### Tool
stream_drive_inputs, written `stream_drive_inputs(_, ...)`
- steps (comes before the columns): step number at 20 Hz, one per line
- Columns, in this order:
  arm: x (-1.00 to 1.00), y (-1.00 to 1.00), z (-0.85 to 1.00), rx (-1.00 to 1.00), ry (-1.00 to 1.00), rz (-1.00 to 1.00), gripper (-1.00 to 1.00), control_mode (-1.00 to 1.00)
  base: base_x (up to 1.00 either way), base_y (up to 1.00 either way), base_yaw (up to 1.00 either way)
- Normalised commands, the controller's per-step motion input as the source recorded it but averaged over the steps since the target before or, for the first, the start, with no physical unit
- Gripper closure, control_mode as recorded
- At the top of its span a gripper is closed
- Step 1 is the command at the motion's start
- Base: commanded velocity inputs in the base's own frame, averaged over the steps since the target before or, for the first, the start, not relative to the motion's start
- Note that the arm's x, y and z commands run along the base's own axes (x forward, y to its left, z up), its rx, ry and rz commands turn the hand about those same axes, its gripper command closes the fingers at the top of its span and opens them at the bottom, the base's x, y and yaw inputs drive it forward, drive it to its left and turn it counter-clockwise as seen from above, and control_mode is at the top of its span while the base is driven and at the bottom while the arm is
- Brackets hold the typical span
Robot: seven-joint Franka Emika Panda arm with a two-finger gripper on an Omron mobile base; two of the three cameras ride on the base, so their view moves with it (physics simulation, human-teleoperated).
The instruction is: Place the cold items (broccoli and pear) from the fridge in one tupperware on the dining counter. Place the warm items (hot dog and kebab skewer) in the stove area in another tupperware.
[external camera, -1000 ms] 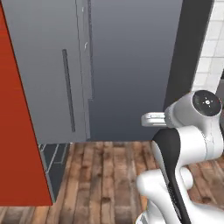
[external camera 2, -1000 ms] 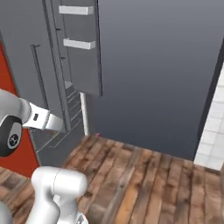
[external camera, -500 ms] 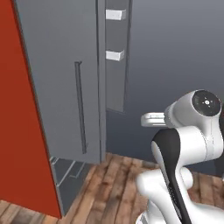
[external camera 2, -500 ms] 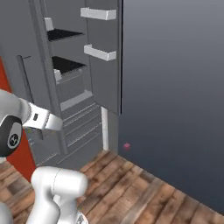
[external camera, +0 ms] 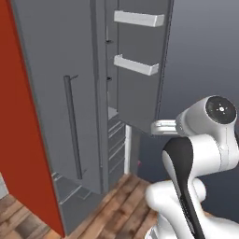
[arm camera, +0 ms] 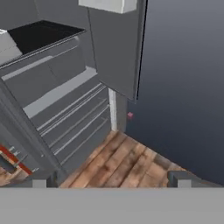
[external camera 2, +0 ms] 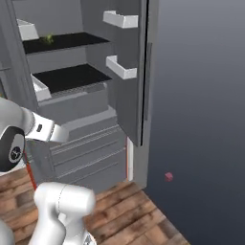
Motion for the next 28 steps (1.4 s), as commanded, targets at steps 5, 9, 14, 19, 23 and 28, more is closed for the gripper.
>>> stream_drive_inputs(5, 0.00, 0.00, 0.00, 0.00, 0.00, 0.00, -1.00, 1.00, 0.41, -0.77, 0.62)
stream_drive_inputs(9, 0.00, 0.00, 0.00, 0.00, 0.00, 0.00, -1.00, 1.00, 0.43, -0.76, 0.61)
stream_drive_inputs(14, 0.00, 0.00, 0.00, 0.00, 0.00, 0.00, -1.00, 1.00, 0.56, -0.64, 0.65)
stream_drive_inputs(19, 0.00, 0.00, 0.00, 0.00, 0.00, 0.00, -1.00, 1.00, 0.55, -0.51, 0.56)
stream_drive_inputs(23, 0.00, 0.00, 0.00, 0.00, 0.00, 0.00, -1.00, 1.00, 0.57, -0.18, 0.21)
stream_drive_inputs(28, 0.00, 0.00, 0.00, 0.00, 0.00, 0.00, -1.00, 1.00, 0.23, 0.00, -0.01)
